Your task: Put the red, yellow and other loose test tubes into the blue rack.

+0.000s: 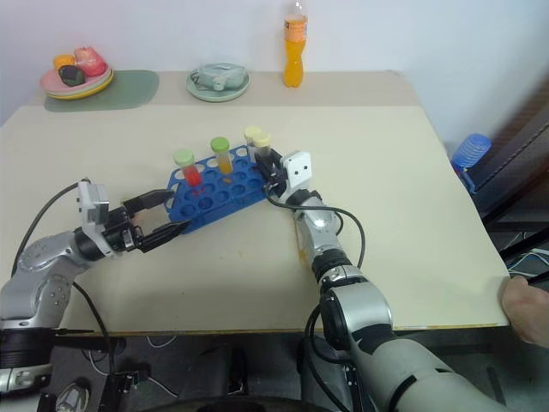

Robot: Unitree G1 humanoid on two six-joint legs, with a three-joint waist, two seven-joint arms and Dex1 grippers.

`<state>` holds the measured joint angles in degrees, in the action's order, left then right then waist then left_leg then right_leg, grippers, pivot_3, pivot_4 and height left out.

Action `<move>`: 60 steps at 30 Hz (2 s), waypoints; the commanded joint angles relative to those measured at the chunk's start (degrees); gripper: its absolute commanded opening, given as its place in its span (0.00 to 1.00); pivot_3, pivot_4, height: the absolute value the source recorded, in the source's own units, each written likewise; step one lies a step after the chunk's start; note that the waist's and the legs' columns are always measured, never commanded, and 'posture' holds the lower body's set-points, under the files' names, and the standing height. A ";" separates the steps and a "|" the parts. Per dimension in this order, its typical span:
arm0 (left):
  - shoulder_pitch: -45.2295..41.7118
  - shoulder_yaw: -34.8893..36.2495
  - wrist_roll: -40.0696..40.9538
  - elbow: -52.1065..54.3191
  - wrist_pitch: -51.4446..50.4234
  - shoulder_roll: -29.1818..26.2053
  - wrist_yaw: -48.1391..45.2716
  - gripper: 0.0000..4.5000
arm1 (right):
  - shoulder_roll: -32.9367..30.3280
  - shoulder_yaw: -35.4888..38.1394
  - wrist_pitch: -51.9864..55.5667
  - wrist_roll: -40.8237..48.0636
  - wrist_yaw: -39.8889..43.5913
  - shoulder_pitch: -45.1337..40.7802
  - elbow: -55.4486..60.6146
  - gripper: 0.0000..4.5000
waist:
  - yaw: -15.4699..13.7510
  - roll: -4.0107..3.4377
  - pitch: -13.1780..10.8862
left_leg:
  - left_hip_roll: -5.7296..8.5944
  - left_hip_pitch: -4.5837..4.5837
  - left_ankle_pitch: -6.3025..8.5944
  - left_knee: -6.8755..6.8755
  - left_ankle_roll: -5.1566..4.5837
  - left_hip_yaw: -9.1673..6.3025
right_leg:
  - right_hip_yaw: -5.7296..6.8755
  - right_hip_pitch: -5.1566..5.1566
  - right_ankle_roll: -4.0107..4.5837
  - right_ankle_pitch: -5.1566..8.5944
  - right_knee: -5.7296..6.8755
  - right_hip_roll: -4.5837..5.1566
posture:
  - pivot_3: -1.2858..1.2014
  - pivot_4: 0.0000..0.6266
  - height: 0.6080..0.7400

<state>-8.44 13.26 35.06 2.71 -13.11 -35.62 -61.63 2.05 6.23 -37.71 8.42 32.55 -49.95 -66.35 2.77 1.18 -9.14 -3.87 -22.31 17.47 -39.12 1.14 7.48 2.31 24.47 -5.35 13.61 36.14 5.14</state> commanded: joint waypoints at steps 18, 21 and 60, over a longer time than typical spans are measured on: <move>-1.47 -1.01 0.08 1.75 0.21 1.57 1.23 1.00 | -6.99 -8.72 7.38 -10.61 -4.34 11.70 23.15 0.40 | 0.00 -0.04 -0.03 | 0.00 -0.04 0.00 0.02 0.00 -0.01 | 0.00 0.04 0.00 0.00 -0.02 0.01 | 0.52 0.24 1.00; -2.24 -1.84 -0.30 0.29 0.66 2.19 0.40 1.00 | -10.70 -10.45 16.73 -9.93 -1.03 16.30 37.82 0.40 | -0.24 -0.11 -0.08 | 0.00 -0.06 0.00 0.03 0.00 -0.01 | 0.00 0.07 0.00 0.00 -0.03 0.01 | 0.52 0.24 1.00; -5.41 -5.63 -3.01 -6.63 3.93 5.83 -5.64 1.00 | -38.84 -0.26 130.21 33.78 -18.23 11.63 80.85 0.40 | -0.53 -0.06 -0.12 | 0.06 -0.27 0.34 0.01 -0.60 -0.03 | 0.01 0.22 0.04 0.02 -0.17 0.06 | 0.52 0.24 1.00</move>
<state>-13.87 7.48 31.72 -5.85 -9.56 -29.78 -67.30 -35.54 4.37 92.16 37.62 17.06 -37.01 14.42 2.24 1.12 -9.26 -3.81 -22.58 17.81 -39.11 0.55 7.45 2.32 24.69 -5.31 13.64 35.96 5.21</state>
